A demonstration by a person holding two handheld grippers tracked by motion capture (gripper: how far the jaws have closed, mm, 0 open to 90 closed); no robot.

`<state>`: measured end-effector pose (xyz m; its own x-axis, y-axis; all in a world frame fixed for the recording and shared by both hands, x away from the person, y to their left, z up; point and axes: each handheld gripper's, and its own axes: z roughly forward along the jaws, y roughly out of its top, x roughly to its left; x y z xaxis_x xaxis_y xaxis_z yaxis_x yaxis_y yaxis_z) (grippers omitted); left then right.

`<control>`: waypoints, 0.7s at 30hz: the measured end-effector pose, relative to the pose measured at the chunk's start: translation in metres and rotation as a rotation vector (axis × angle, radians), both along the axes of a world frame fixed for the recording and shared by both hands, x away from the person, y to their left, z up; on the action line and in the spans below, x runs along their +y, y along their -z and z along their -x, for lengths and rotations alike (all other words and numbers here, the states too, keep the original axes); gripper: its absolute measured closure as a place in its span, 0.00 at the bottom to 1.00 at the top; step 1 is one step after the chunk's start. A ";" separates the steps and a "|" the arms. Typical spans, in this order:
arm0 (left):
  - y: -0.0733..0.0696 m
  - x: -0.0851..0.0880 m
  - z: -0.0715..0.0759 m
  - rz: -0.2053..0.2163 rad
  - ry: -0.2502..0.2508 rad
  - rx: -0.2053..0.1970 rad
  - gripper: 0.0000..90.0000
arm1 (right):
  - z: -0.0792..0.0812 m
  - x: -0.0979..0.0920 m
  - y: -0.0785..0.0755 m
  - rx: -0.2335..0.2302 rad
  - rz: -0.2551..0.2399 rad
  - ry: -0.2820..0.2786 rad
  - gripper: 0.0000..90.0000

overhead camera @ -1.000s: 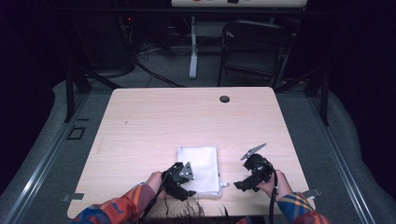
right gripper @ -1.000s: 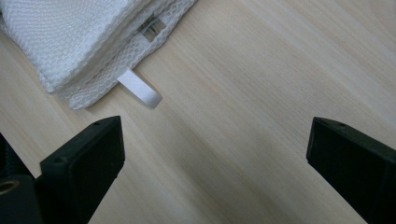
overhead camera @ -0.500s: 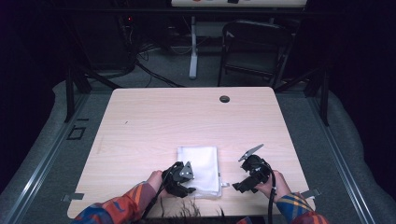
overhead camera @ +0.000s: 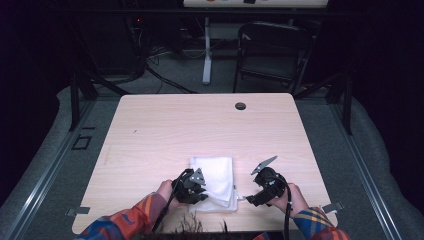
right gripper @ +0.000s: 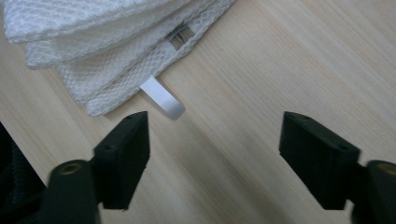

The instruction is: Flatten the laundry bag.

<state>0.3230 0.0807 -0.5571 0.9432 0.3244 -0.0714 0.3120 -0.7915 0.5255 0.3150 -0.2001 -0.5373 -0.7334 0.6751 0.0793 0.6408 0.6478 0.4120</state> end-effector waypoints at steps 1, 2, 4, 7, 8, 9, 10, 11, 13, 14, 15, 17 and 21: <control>0.000 0.000 0.000 0.003 -0.003 0.000 0.87 | 0.000 0.002 0.001 -0.004 -0.004 -0.003 0.34; 0.000 0.000 -0.001 0.007 -0.008 0.004 0.87 | 0.001 0.004 0.000 -0.002 -0.006 -0.011 0.41; 0.000 0.001 -0.001 0.009 -0.012 0.010 0.87 | 0.002 0.008 0.001 0.000 -0.013 -0.020 0.51; 0.000 0.001 -0.002 0.017 -0.016 0.017 0.87 | 0.006 0.022 0.001 -0.006 -0.036 -0.063 0.73; 0.000 0.001 -0.002 0.017 -0.016 0.017 0.87 | 0.006 0.022 0.001 -0.006 -0.036 -0.063 0.73; 0.000 0.001 -0.002 0.016 -0.016 0.016 0.87 | 0.006 0.024 0.000 -0.003 -0.025 -0.085 0.77; 0.000 0.001 -0.002 0.018 -0.016 0.016 0.87 | 0.007 0.029 -0.001 -0.007 -0.024 -0.105 0.82; -0.001 0.001 -0.002 0.019 -0.018 0.018 0.87 | 0.008 0.034 0.000 -0.010 -0.041 -0.117 0.86; -0.001 0.002 -0.002 0.027 -0.021 0.018 0.88 | 0.011 0.046 0.000 -0.022 -0.041 -0.165 0.92; -0.001 0.002 -0.002 0.029 -0.023 0.018 0.88 | 0.013 0.051 0.001 -0.027 -0.053 -0.174 0.94; -0.001 0.002 -0.002 0.031 -0.023 0.020 0.88 | 0.014 0.056 0.002 -0.034 -0.052 -0.186 0.95; -0.002 0.003 -0.002 0.030 -0.024 0.018 0.88 | 0.015 0.063 0.003 -0.043 -0.036 -0.201 0.98; -0.003 0.002 -0.002 0.027 -0.023 0.015 0.88 | 0.015 0.067 0.006 -0.047 -0.025 -0.206 1.00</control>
<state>0.3247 0.0831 -0.5544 0.9343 0.3439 -0.0943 0.3380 -0.7696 0.5417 0.3004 -0.1336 -0.5429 -0.8589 0.5091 0.0566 0.4758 0.7520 0.4561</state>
